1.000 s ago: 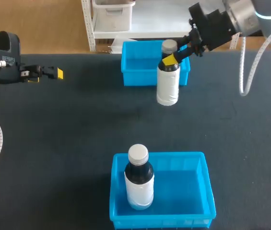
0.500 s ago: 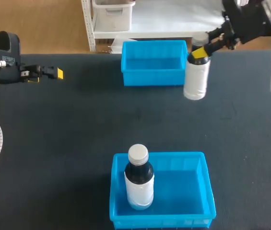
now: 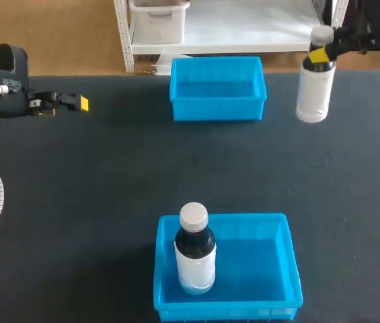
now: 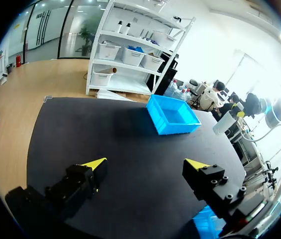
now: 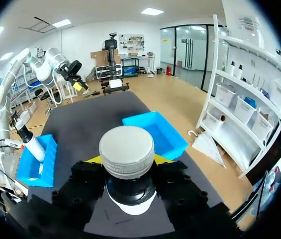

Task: Pick up the bottle, and place it in the far bin if it is heavy, or in the near bin if it is light.

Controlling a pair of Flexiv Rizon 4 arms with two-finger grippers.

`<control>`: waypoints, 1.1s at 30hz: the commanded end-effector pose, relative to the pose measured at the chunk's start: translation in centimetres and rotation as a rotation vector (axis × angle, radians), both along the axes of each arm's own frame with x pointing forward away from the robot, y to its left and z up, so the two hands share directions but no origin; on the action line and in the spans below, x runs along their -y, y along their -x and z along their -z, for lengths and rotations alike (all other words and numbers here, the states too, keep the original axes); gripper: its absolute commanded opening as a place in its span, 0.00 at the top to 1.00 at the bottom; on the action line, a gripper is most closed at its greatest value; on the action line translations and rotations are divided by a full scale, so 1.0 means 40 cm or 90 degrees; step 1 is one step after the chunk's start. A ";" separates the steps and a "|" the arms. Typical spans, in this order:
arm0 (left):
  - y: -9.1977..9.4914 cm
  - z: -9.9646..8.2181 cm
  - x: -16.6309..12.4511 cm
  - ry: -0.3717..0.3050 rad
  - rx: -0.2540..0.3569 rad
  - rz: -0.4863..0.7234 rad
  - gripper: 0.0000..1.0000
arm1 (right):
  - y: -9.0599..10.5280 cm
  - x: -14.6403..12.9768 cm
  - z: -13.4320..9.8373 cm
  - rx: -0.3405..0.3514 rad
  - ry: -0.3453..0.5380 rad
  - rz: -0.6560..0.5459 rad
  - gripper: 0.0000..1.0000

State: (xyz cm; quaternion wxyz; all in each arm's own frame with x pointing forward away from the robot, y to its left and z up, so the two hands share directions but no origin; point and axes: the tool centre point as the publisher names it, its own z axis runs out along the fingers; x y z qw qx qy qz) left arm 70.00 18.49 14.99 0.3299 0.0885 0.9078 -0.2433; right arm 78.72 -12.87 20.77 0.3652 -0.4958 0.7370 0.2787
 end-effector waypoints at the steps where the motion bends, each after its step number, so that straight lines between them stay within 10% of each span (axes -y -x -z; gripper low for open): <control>1: 0.000 0.000 0.000 0.000 0.000 0.000 0.00 | -0.054 -0.011 -0.028 0.003 0.003 -0.007 1.00; 33: 0.000 0.000 0.000 0.000 0.000 0.000 0.00 | -0.273 -0.418 -0.044 0.029 -0.042 -0.181 1.00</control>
